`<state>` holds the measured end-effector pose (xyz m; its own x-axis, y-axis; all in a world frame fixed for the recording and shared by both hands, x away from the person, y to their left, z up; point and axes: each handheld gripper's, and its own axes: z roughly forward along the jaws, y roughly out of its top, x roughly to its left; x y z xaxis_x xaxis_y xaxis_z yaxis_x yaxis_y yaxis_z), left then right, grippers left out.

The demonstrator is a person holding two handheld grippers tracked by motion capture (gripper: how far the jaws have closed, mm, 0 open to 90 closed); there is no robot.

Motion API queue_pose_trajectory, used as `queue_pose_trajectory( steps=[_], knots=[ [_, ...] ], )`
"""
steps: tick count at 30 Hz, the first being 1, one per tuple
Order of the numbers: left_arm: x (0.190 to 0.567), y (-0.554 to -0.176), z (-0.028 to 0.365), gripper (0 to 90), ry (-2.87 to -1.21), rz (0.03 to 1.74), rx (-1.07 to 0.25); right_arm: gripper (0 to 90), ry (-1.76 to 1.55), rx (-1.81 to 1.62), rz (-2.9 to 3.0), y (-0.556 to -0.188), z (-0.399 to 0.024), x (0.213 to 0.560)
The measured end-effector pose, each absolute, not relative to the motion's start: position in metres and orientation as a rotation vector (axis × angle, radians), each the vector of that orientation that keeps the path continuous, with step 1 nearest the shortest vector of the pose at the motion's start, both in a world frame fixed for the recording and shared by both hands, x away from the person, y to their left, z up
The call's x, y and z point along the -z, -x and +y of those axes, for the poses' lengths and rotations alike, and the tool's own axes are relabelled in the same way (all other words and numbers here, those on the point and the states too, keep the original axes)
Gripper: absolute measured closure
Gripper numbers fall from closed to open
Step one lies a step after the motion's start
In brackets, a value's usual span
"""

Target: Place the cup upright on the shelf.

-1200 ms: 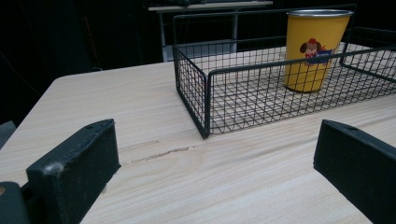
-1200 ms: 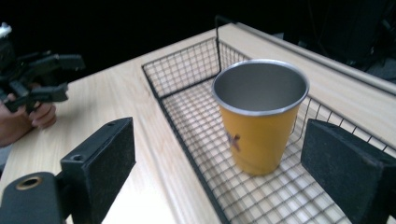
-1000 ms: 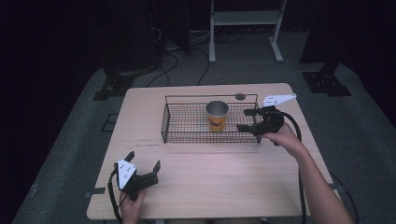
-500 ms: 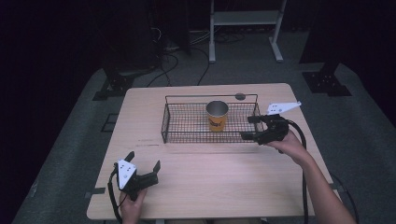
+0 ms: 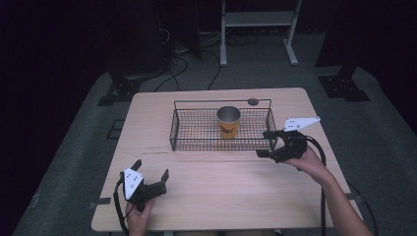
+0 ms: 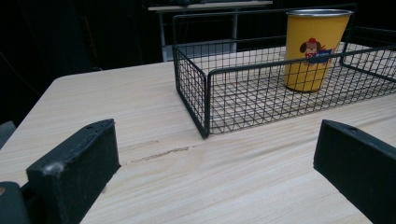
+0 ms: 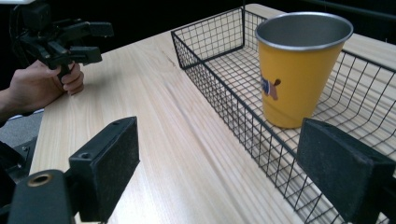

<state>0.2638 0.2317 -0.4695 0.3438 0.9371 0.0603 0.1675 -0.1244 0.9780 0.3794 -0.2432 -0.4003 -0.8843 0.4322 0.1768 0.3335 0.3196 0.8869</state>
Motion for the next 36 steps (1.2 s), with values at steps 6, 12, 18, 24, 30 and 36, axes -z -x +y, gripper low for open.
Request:
queue_pose_trajectory(
  steps=[6, 12, 18, 24, 30, 36],
  knots=[
    [0.47, -0.264, 0.232, 0.0, -1.559, 1.03, -0.92, 12.7, -0.732, -1.64, 2.465, -0.371, -0.248, 0.407],
    [0.47, -0.263, 0.231, 0.0, -1.562, 1.028, -0.924, 12.7, -0.754, -1.648, 2.454, -0.366, -0.253, 0.414],
    [0.47, -0.263, 0.232, 0.0, -1.558, 1.03, -0.923, 12.7, -0.764, -1.632, 2.464, -0.361, -0.254, 0.42],
    [0.47, -0.263, 0.231, 0.0, -1.562, 1.027, -0.927, 12.7, -0.757, -1.612, 2.472, -0.355, -0.255, 0.424],
    [0.47, -0.263, 0.231, 0.0, -1.56, 1.028, -0.923, 12.7, -0.772, -1.631, 2.45, -0.348, -0.26, 0.429],
    [0.47, -0.263, 0.231, 0.0, -1.56, 1.03, -0.925, 12.7, -0.791, -1.63, 2.442, -0.34, -0.264, 0.435]
  ],
)
